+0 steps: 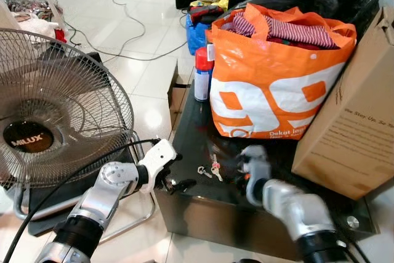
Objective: Hang keys on a hook
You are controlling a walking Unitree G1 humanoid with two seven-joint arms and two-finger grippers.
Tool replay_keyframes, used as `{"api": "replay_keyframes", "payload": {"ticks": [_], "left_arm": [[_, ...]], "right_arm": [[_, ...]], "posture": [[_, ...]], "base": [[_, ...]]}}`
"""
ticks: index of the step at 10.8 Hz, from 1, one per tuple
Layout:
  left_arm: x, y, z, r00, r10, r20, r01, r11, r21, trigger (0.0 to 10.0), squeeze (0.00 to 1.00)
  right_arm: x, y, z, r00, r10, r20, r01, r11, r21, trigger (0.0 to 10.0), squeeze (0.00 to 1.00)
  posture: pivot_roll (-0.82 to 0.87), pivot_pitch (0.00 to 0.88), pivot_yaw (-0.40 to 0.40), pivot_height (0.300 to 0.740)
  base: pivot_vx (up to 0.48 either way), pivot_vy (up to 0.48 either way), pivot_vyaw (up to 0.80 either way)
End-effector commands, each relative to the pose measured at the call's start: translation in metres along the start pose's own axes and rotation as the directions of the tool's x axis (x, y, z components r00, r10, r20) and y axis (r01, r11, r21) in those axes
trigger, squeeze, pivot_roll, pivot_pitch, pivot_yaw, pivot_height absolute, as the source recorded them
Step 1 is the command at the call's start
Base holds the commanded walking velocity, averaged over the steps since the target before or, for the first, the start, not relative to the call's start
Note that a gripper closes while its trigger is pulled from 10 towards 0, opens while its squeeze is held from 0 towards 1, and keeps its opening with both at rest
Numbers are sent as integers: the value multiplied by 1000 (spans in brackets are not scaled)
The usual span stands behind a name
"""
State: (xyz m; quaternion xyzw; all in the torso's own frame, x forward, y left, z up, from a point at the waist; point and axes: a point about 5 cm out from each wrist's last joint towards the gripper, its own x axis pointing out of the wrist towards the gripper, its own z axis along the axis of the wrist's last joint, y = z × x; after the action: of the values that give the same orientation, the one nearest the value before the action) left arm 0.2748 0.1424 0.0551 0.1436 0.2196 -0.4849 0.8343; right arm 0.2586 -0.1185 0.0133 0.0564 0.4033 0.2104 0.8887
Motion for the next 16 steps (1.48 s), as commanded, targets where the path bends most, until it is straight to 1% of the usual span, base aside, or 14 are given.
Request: {"api": "replay_keyframes", "payload": {"ticks": [1,3,5,6,7,8,9,11,13,14,16], "left_arm": [[-1,2,1,1000,0,-11,1,1000,13,10000,0],[-1,3,1,1000,-4,-14,4,1000,15,10000,0],[-1,3,1,1000,-7,-17,7,1000,15,10000,0],[-1,2,0,1000,-7,-17,7,1000,13,10000,0],[-1,2,0,1000,-7,-17,7,1000,13,10000,0],[-1,2,0,1000,-7,-17,7,1000,13,10000,0],[-1,2,0,1000,-6,-16,7,1000,12,10000,0],[-1,2,0,1000,-6,-16,6,1000,11,10000,0],[0,2,1,1000,-5,-14,6,1000,12,10000,0],[0,2,1,1000,-7,-13,7,1000,12,10000,0],[2,2,2,1000,-11,-12,11,1000,14,10000,0]], "right_arm": [[5,3,5,1000,-13,17,14,999,-52,10000,0],[15,7,5,998,-51,22,53,994,-100,10000,0],[21,4,0,998,-64,3,63,993,-101,10000,0],[23,0,-13,997,-55,-45,50,994,-97,10000,0],[25,-3,-20,995,-78,-68,70,991,-114,10000,0],[25,-7,-25,991,-105,-82,96,989,-109,10000,0],[24,-16,-29,984,-146,-99,136,986,-101,10000,0],[20,-26,-30,983,-149,-103,140,986,-96,10000,0],[5,-48,-33,985,-147,-93,138,986,-94,10000,0],[-1,-55,-35,986,-140,-88,131,987,-95,10000,0],[-12,-62,-42,989,-109,-99,96,987,-132,10000,0]], "posture": [[-206,0,29,740],[-205,0,30,740],[-203,0,30,740],[-203,0,30,740],[-203,0,30,740],[-203,0,30,740],[-204,0,28,740],[-205,0,29,740],[-208,0,31,740],[-208,0,31,740],[-215,0,39,740]], "base": [[0,0,0],[0,0,0],[0,0,0],[0,0,0],[0,0,0],[0,0,0],[0,0,0],[0,0,0],[0,0,0],[0,0,0],[0,0,0]]}}
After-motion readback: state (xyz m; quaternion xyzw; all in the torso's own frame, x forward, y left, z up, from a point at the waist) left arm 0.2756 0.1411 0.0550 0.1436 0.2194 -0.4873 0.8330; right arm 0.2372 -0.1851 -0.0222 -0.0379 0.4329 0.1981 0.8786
